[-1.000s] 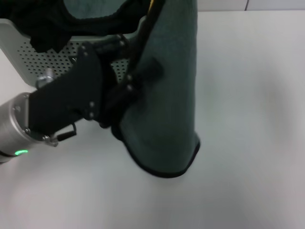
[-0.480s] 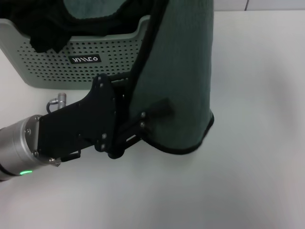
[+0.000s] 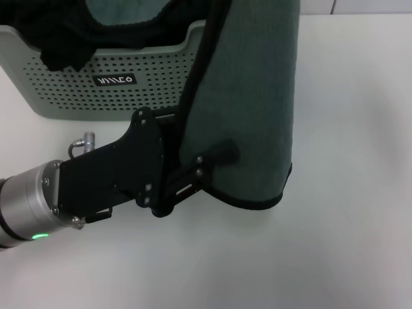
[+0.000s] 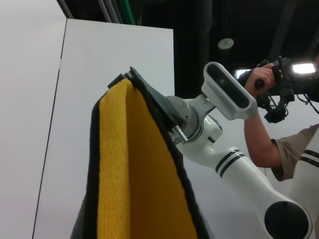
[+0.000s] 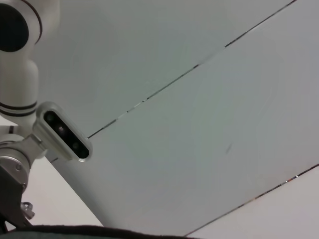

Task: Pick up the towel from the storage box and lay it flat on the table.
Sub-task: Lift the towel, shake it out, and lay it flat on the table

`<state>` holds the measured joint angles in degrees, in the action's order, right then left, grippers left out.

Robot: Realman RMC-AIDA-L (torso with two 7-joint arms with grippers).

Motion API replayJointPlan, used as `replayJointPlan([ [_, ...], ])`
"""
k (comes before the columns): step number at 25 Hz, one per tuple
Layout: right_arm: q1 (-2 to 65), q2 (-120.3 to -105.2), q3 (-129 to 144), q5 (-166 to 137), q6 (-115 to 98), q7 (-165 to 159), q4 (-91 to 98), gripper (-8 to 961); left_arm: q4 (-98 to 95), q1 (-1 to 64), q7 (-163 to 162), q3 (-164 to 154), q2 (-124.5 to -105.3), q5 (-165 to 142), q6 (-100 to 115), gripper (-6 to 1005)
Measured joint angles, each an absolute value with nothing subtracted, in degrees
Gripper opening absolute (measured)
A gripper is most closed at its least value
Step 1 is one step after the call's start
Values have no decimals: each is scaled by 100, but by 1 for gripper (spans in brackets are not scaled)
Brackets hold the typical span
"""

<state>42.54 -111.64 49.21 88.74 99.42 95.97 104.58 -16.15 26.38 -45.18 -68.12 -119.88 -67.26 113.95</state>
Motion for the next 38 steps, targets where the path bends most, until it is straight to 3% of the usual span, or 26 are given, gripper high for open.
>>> replayJointPlan([
  [38, 3355, -11110, 4395, 9316, 9981, 9549, 11272, 9, -1619, 2271, -4465, -6583, -11943, -6647, 11276, 335],
])
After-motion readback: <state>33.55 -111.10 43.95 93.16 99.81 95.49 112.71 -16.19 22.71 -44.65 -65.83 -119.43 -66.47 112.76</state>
